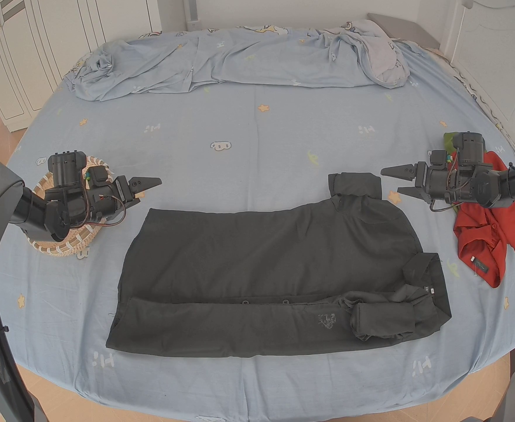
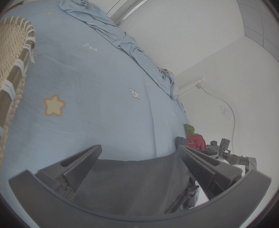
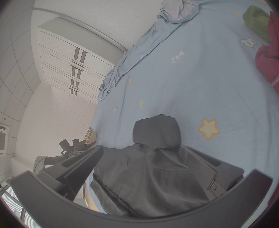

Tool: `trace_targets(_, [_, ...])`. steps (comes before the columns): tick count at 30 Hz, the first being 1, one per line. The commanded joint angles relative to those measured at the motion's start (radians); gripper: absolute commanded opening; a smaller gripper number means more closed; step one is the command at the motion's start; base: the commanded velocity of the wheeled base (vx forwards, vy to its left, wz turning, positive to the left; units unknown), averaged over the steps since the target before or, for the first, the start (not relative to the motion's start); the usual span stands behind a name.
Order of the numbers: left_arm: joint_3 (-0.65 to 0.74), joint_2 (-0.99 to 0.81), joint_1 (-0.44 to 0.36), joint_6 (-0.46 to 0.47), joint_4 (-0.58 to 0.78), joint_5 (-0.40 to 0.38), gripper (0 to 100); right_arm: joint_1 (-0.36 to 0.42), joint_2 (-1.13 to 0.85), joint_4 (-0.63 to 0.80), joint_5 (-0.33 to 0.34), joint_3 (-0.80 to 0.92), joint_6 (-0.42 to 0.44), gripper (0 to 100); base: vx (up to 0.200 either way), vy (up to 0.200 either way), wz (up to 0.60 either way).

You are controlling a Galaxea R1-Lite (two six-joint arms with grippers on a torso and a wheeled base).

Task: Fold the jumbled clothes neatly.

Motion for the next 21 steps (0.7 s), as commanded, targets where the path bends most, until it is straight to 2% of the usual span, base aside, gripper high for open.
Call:
trace_targets(1, [-0.002, 0.012, 0.014, 0.005, -0.002, 0.0, 100, -0.003, 0.077, -0.09, 0.0, 0.028, 0.006, 100, 0.0, 0.0, 0.0])
trace_targets(7, [0.003, 0.024, 0.008, 0.005, -0.002, 0.0, 100, 0.022, 0.116, -0.216, -0.005, 0.033, 0.053, 100, 0.0, 0.0, 0.0])
trace_targets(15, [0.018, 0.027, -0.006, 0.031, -0.005, 0.0, 100, 0.059, 0.151, -0.271, -0.005, 0.0, 0.087, 100, 0.0, 0.0, 0.0])
trace_targets(18, [0.02, 0.03, -0.015, 0.031, -0.005, 0.0, 100, 0.065, 0.172, -0.286, -0.028, -0.007, 0.087, 100, 0.0, 0.0, 0.0])
trace_targets(19, [0.021, 0.03, -0.017, 0.033, -0.005, 0.0, 100, 0.066, 0.177, -0.291, -0.037, -0.007, 0.087, 0, 0.0, 0.0, 0.0])
trace_targets(21, [0.021, 0.032, -0.02, 0.033, -0.005, 0.0, 100, 0.066, 0.186, -0.3, -0.046, -0.013, 0.087, 0, 0.0, 0.0, 0.0])
